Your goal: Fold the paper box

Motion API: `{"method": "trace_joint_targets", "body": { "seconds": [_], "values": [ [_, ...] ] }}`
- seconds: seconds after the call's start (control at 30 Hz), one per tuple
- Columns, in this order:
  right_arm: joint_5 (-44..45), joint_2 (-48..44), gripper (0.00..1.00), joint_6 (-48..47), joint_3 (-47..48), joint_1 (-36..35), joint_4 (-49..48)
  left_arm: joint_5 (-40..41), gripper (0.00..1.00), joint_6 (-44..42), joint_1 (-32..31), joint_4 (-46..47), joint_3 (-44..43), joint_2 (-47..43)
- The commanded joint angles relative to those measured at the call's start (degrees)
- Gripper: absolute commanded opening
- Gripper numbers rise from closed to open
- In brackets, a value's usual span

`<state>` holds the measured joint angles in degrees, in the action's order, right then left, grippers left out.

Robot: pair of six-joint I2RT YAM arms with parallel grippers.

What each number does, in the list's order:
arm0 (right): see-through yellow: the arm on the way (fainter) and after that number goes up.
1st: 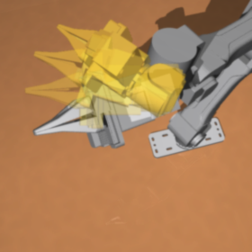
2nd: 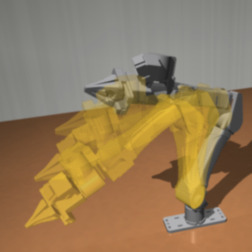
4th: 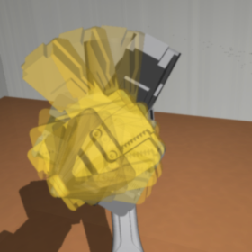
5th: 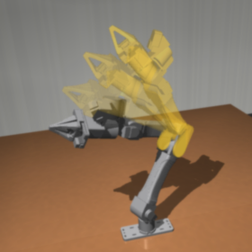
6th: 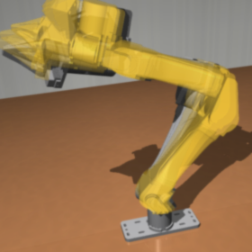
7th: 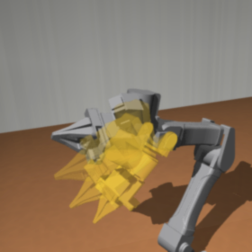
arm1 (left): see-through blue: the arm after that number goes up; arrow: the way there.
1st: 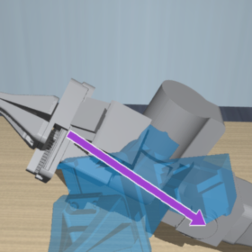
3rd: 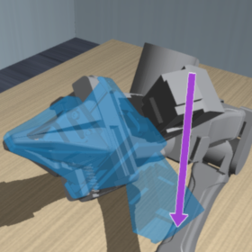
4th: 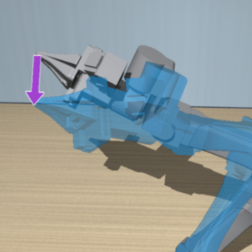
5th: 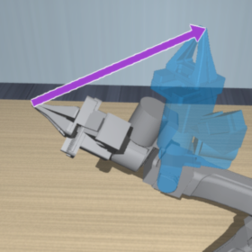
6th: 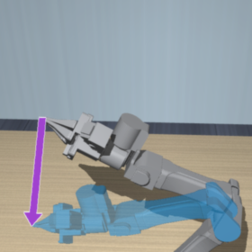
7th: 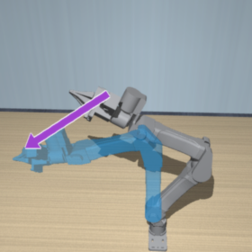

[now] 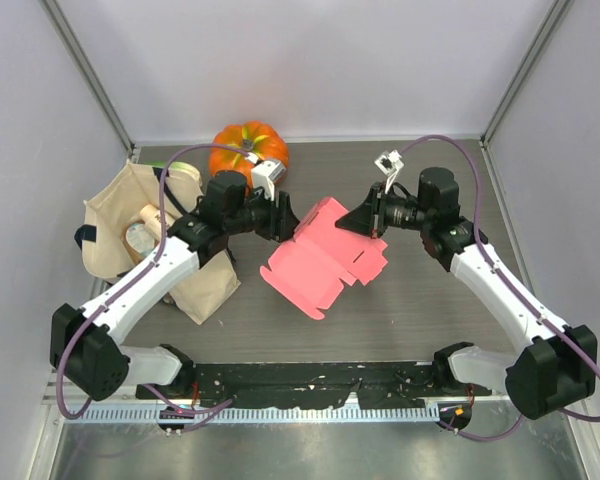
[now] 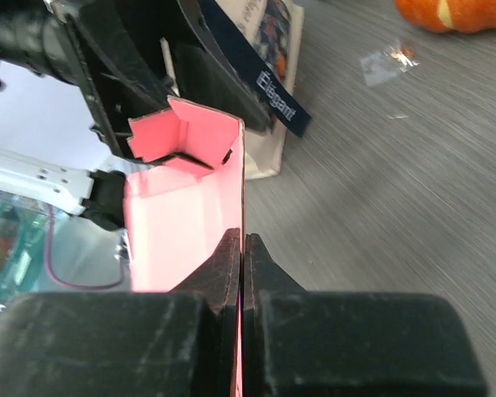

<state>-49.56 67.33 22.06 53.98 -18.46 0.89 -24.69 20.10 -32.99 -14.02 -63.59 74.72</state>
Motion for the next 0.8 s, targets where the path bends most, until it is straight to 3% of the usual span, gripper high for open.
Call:
{"method": "trace_joint_targets", "body": {
  "seconds": [0.0, 0.07, 0.17, 0.33, 0.47, 0.67, 0.77],
  "values": [
    [10.2, 1.6, 0.01, -10.9, 4.8, -0.3, 11.7, 9.6, 0.57, -3.6, -1.1, -2.9, -2.0, -4.7],
    [10.7, 1.7, 0.01, -14.7, 5.5, -0.4, 14.3, 12.5, 0.64, -3.8, -0.9, -2.2, -1.1, -6.7],
    [15.8, 1.9, 0.01, -20.3, 5.8, -3.0, 19.2, 16.0, 0.64, -3.1, -0.9, 0.6, 1.0, -8.8],
    [22.7, 3.4, 0.01, -26.3, 3.4, -8.7, 19.9, 8.2, 0.62, -2.0, -2.9, 8.9, 5.1, -9.1],
    [22.8, 4.5, 0.01, -29.4, 2.5, -10.4, 18.6, 14.9, 0.57, -0.6, -9.0, 10.9, 6.3, -6.3],
    [21.9, 6.7, 0.01, -31.2, 1.7, -11.3, 16.2, 18.8, 0.56, 2.4, -9.6, 20.9, 13.0, -4.8],
    [21.2, 7.3, 0.01, -31.3, 2.0, -11.3, 16.5, 18.4, 0.56, 1.6, -9.7, 21.6, 12.7, -3.7]
  ]
}}
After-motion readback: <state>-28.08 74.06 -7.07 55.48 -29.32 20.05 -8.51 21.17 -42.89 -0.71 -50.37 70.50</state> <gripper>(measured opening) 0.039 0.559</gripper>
